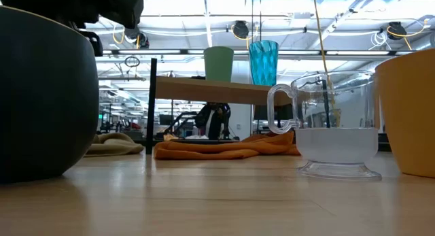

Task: Stack small to large cups/mugs on shelf
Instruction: Put the black mug on the shelf

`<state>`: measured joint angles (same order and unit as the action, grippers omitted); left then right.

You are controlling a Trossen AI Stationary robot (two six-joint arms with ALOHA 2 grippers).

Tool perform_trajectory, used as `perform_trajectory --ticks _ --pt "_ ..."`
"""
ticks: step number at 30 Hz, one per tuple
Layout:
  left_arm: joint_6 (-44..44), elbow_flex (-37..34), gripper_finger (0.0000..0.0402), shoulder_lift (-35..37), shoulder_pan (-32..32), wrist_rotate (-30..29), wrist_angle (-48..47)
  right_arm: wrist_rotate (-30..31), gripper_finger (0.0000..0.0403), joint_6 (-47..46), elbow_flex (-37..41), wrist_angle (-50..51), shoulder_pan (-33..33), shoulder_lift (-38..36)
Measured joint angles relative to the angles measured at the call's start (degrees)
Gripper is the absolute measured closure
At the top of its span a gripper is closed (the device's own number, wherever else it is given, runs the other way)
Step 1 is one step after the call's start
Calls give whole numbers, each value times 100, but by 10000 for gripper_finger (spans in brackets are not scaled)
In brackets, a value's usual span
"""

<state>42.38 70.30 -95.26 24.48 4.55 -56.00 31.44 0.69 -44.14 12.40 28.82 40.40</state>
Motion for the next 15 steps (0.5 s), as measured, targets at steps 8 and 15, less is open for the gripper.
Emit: perform_trajectory --ticks 8,15 --pt "-284 0 163 0 -48 26 12 -1 129 1 0 7 0 0" --pt "-464 0 171 0 -187 70 14 -1 129 14 0 22 0 0"
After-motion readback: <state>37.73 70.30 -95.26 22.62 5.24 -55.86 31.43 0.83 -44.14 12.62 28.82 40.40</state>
